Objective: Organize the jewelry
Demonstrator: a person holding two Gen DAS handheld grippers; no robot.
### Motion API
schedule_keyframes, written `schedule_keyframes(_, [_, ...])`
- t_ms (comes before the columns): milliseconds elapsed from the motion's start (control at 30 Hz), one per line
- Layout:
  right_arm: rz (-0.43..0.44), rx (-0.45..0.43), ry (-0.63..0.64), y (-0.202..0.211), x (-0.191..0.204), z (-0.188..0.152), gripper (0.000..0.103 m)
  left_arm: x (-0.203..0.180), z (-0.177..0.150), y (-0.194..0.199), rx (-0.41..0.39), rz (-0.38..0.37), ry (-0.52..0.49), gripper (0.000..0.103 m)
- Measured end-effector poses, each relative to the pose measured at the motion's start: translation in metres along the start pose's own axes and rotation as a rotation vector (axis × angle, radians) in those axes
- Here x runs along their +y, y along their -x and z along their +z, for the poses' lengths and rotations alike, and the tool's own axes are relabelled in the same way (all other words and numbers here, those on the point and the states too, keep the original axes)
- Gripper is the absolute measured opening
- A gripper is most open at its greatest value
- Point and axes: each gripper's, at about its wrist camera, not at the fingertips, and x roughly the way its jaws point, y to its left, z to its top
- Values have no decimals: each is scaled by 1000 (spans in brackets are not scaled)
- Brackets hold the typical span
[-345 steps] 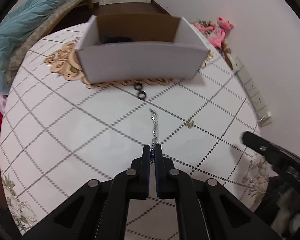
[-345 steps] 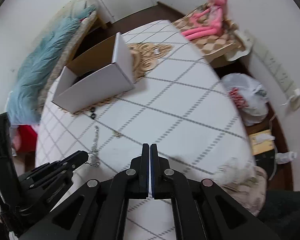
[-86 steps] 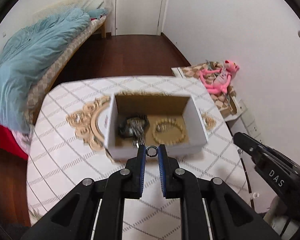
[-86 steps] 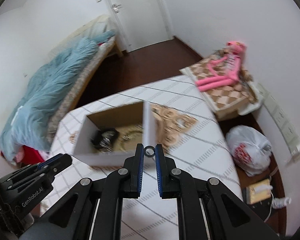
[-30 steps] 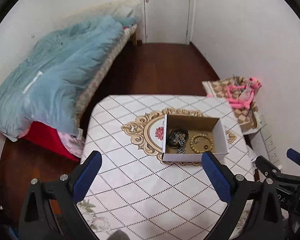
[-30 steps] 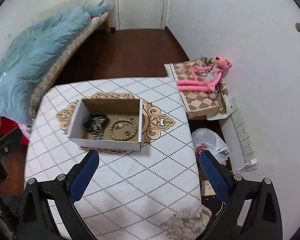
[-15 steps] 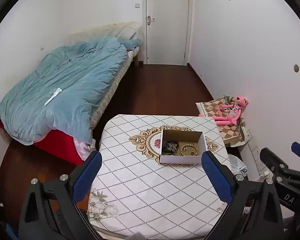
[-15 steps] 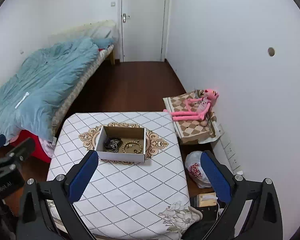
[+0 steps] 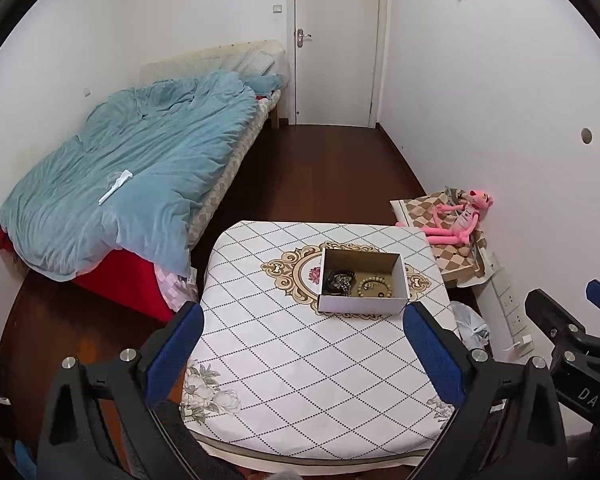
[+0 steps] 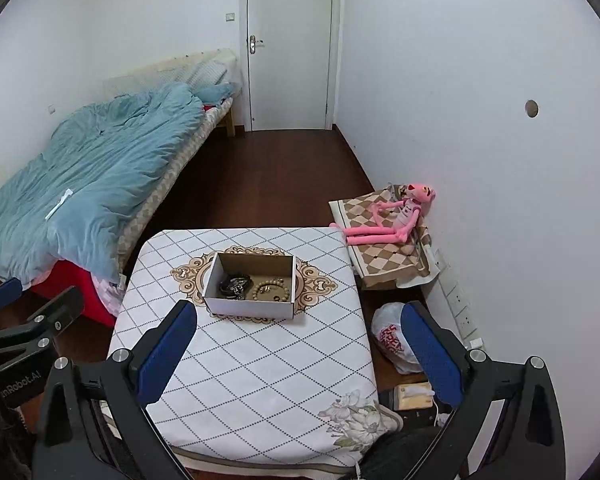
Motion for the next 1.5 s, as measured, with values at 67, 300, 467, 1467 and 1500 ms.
schedule_keyframes(67, [1, 10, -2, -6, -1, 4, 103, -3, 4, -7, 22, -8, 1, 102])
schedule_keyframes(300, [-27, 49, -15, -45, -8, 23, 103, -12, 20, -36, 57, 5, -6, 102])
schedule_keyframes(467, [-38, 106, -7, -80, -8, 34, 103, -19, 31, -62, 87, 31, -18, 102])
schedule_keyframes(1467, [-25, 180, 31, -122, 6, 50, 103, -11, 45, -90, 131, 47, -9, 102])
schedule_keyframes(1500, [-24, 181, 30, -122, 5, 50, 103, -10, 44, -91, 131, 47, -7, 102])
